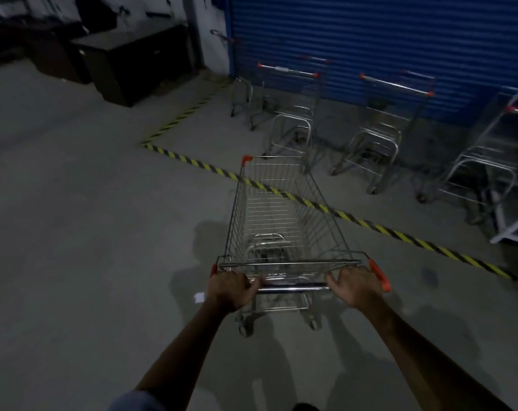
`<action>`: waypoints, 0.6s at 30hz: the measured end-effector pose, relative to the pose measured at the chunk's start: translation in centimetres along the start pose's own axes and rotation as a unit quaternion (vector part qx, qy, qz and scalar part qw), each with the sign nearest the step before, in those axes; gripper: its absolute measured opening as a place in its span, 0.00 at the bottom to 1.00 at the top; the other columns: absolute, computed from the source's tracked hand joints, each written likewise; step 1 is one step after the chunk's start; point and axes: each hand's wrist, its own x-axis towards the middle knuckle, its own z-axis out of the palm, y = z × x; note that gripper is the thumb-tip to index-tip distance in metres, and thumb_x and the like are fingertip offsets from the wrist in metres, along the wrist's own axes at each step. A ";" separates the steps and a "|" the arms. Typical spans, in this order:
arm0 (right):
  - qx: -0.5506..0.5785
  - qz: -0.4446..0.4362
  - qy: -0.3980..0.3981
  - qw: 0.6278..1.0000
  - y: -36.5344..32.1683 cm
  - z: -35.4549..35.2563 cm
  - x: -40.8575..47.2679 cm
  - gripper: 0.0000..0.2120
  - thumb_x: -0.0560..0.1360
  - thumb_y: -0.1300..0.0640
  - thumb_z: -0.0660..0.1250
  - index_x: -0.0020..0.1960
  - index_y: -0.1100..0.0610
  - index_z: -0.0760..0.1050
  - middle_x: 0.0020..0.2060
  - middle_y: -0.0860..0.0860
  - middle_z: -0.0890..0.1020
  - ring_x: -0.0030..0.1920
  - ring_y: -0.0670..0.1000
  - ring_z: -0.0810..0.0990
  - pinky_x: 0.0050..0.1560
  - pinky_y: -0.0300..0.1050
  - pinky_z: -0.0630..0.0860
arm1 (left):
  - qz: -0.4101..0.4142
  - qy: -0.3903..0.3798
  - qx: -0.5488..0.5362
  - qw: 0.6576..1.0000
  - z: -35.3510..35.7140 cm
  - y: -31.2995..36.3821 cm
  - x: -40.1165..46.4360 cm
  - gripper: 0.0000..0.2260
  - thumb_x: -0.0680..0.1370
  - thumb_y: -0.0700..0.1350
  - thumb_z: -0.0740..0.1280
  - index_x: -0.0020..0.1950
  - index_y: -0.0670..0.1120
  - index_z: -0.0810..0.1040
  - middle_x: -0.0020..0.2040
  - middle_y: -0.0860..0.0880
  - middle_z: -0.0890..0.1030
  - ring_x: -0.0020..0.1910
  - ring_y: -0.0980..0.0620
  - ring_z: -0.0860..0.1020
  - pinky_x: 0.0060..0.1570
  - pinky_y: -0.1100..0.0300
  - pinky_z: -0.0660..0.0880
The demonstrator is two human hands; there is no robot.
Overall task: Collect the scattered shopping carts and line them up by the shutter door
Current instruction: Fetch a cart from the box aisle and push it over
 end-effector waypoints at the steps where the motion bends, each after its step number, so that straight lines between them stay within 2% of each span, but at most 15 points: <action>1: 0.010 0.010 0.006 1.000 -0.8 -1.2 3.0 0.49 0.68 0.36 0.26 0.65 0.45 0.80 0.56 0.51 0.86 0.58 0.53 0.84 0.58 0.47 0.74 | -0.005 -0.009 0.000 1.000 -0.3 -2.0 2.6 0.51 0.73 0.76 0.28 0.44 0.47 0.85 0.41 0.46 0.86 0.48 0.47 0.85 0.70 0.44 0.65; 3: 0.035 0.032 0.029 0.998 -2.5 -3.9 9.1 0.42 0.74 0.32 0.34 0.57 0.50 0.83 0.51 0.51 0.87 0.54 0.53 0.85 0.56 0.48 0.75 | -0.025 -0.016 0.006 1.000 -1.0 -6.0 7.9 0.49 0.75 0.75 0.31 0.43 0.47 0.85 0.42 0.46 0.86 0.49 0.47 0.85 0.69 0.45 0.65; 5: 0.045 0.050 0.045 0.997 -4.0 -6.5 15.8 0.39 0.77 0.30 0.41 0.50 0.51 0.85 0.47 0.50 0.87 0.52 0.52 0.85 0.59 0.49 0.74 | -0.046 -0.028 0.001 0.999 -1.5 -10.0 13.5 0.43 0.78 0.75 0.37 0.37 0.48 0.81 0.39 0.47 0.85 0.47 0.47 0.84 0.71 0.44 0.63; 7: 0.054 0.048 0.055 0.996 -5.5 -9.4 23.1 0.40 0.75 0.29 0.40 0.46 0.51 0.85 0.45 0.49 0.87 0.51 0.52 0.86 0.60 0.48 0.74 | -0.060 -0.027 -0.021 0.998 -2.5 -13.9 19.6 0.41 0.78 0.76 0.37 0.30 0.50 0.75 0.32 0.50 0.79 0.42 0.49 0.83 0.72 0.42 0.61; 9: 0.065 0.028 0.076 0.995 -6.7 -11.8 31.4 0.41 0.75 0.29 0.40 0.46 0.52 0.85 0.45 0.51 0.87 0.50 0.54 0.86 0.55 0.46 0.77 | -0.071 -0.016 -0.024 0.997 -3.7 -18.2 25.7 0.41 0.77 0.77 0.37 0.32 0.51 0.76 0.31 0.50 0.77 0.42 0.49 0.83 0.71 0.42 0.62; 11: 0.073 0.015 0.080 0.994 -8.2 -14.8 39.1 0.41 0.76 0.29 0.41 0.48 0.53 0.86 0.46 0.53 0.88 0.51 0.55 0.86 0.54 0.45 0.78 | -0.060 0.005 -0.018 0.998 -4.8 -22.9 31.2 0.39 0.77 0.78 0.39 0.44 0.53 0.80 0.38 0.48 0.82 0.46 0.47 0.84 0.67 0.44 0.68; 13: 0.082 -0.010 0.096 0.992 -9.9 -18.1 46.1 0.46 0.71 0.29 0.35 0.51 0.53 0.86 0.48 0.53 0.88 0.53 0.56 0.85 0.56 0.45 0.77 | -0.030 0.038 0.003 0.999 -5.8 -27.6 36.5 0.34 0.79 0.76 0.40 0.54 0.55 0.76 0.48 0.50 0.85 0.51 0.44 0.83 0.61 0.45 0.71; 15: 0.082 -0.038 0.115 0.989 -11.5 -21.7 52.6 0.51 0.70 0.29 0.27 0.56 0.50 0.85 0.52 0.53 0.87 0.56 0.56 0.84 0.61 0.47 0.74 | -0.019 0.036 0.004 0.999 -6.6 -32.3 41.3 0.35 0.82 0.70 0.32 0.59 0.57 0.75 0.53 0.52 0.83 0.55 0.43 0.80 0.59 0.46 0.69; 16: 0.081 -0.057 0.112 0.989 -12.2 -23.4 55.4 0.53 0.71 0.30 0.23 0.62 0.48 0.83 0.54 0.54 0.86 0.58 0.56 0.83 0.63 0.50 0.72 | -0.030 0.025 -0.002 0.999 -6.7 -34.4 43.6 0.36 0.83 0.64 0.29 0.62 0.58 0.76 0.56 0.52 0.81 0.57 0.43 0.78 0.62 0.44 0.67; 17: 0.067 -0.075 0.109 0.989 -13.0 -24.9 58.1 0.53 0.73 0.32 0.20 0.70 0.46 0.78 0.58 0.55 0.85 0.61 0.58 0.81 0.67 0.53 0.69 | -0.055 0.022 -0.015 0.998 -6.6 -36.3 45.8 0.32 0.85 0.59 0.32 0.65 0.58 0.76 0.58 0.51 0.80 0.58 0.42 0.77 0.68 0.40 0.65; 18: 0.057 -0.086 0.104 0.989 -13.7 -26.4 60.7 0.51 0.75 0.33 0.19 0.75 0.45 0.73 0.62 0.56 0.83 0.64 0.59 0.79 0.72 0.55 0.65 | -0.087 0.027 -0.044 0.995 -6.5 -37.9 47.7 0.24 0.87 0.53 0.42 0.65 0.57 0.77 0.57 0.50 0.80 0.56 0.42 0.77 0.73 0.36 0.63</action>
